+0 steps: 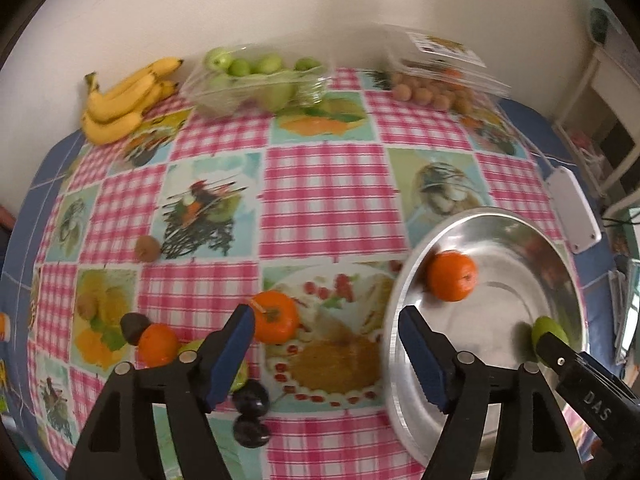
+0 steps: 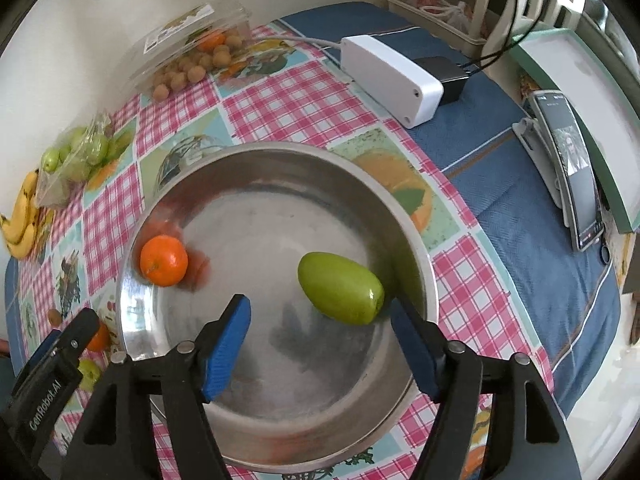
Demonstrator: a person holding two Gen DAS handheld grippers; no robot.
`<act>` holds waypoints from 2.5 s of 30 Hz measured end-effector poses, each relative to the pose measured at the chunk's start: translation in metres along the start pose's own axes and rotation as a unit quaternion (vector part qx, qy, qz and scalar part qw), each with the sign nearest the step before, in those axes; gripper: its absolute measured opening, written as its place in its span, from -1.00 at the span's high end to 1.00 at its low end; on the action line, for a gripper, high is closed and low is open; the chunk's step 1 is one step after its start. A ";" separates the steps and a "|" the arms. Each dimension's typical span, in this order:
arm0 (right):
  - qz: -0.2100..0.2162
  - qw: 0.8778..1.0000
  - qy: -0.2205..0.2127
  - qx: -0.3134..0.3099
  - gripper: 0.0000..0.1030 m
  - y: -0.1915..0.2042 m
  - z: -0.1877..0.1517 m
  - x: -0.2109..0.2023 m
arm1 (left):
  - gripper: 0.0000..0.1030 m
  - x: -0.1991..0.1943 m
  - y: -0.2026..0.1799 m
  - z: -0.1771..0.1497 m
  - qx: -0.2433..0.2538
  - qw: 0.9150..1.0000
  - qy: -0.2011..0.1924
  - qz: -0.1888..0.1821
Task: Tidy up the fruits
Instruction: 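Open the right gripper to drop the pear while the left drops the tangerine into the bowl, then move both open grippers from the bowl back toward the fruit row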
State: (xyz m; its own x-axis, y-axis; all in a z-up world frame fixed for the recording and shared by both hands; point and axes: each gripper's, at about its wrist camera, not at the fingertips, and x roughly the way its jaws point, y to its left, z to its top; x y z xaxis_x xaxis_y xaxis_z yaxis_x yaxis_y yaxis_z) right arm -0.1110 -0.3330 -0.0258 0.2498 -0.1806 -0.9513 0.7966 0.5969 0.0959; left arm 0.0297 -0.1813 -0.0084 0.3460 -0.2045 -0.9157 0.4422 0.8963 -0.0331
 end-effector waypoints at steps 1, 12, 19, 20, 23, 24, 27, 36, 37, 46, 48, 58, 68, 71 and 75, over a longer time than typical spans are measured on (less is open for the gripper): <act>-0.001 1.000 0.000 -0.003 -0.45 0.001 0.000 0.000 | -0.50 0.000 0.002 -0.001 -0.002 1.000 0.001 0.001; -0.003 1.000 -0.010 -0.015 -0.99 0.004 0.000 -0.002 | -1.00 0.003 0.011 -0.003 -0.004 1.000 -0.008 0.020; -0.008 1.000 -0.010 -0.014 -1.00 0.002 0.000 -0.002 | -1.00 0.006 0.015 -0.003 -0.012 1.000 -0.006 0.022; -0.009 1.000 -0.009 -0.013 -1.00 0.001 0.000 -0.001 | -1.00 0.006 0.015 -0.003 -0.012 1.000 -0.006 0.022; -0.011 1.000 -0.007 -0.013 -1.00 0.001 0.000 -0.001 | -1.00 0.007 0.016 -0.003 -0.014 1.000 -0.004 0.023; -0.013 1.000 -0.006 -0.014 -1.00 0.002 0.000 -0.001 | -1.00 0.007 0.016 -0.004 -0.014 1.000 -0.002 0.023; -0.017 1.000 -0.003 -0.021 -1.00 0.004 -0.001 -0.004 | -1.00 0.006 0.017 -0.005 -0.011 1.000 0.002 0.027; -0.005 1.000 0.001 -0.025 -1.00 0.006 -0.007 -0.014 | -1.00 0.006 0.027 -0.007 -0.008 0.998 0.025 0.058; 0.002 1.000 0.003 -0.025 -1.00 0.007 -0.008 -0.015 | -1.00 0.005 0.031 -0.007 -0.011 0.998 0.026 0.060; 0.006 0.999 0.015 -0.032 -1.00 0.014 -0.013 -0.013 | -1.00 -0.008 0.071 -0.008 -0.012 0.994 0.001 0.104; 0.005 0.999 0.015 -0.034 -1.00 0.016 -0.014 -0.014 | -1.00 -0.008 0.086 -0.011 -0.027 0.995 0.008 0.098; 0.007 0.998 0.013 -0.067 -1.00 0.042 -0.024 -0.016 | -1.00 -0.014 0.143 -0.027 -0.094 0.991 0.021 0.089; 0.010 0.997 0.005 -0.080 -1.00 0.052 -0.027 -0.023 | -1.00 -0.019 0.185 -0.039 -0.151 0.984 0.028 0.087; 0.009 0.997 0.008 -0.082 -1.00 0.052 -0.029 -0.022 | -1.00 -0.020 0.190 -0.040 -0.159 0.983 0.028 0.086; 0.011 0.996 0.006 -0.086 -1.00 0.056 -0.029 -0.023 | -1.00 -0.021 0.192 -0.039 -0.163 0.983 0.027 0.080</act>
State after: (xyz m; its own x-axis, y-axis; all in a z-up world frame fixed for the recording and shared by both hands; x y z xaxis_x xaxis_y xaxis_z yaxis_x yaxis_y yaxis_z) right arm -0.0882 -0.2731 -0.0069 0.2585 -0.1582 -0.9530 0.6854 0.7252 0.0656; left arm 0.0753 0.0108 -0.0108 0.3407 -0.0371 -0.9394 0.0942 0.9955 -0.0052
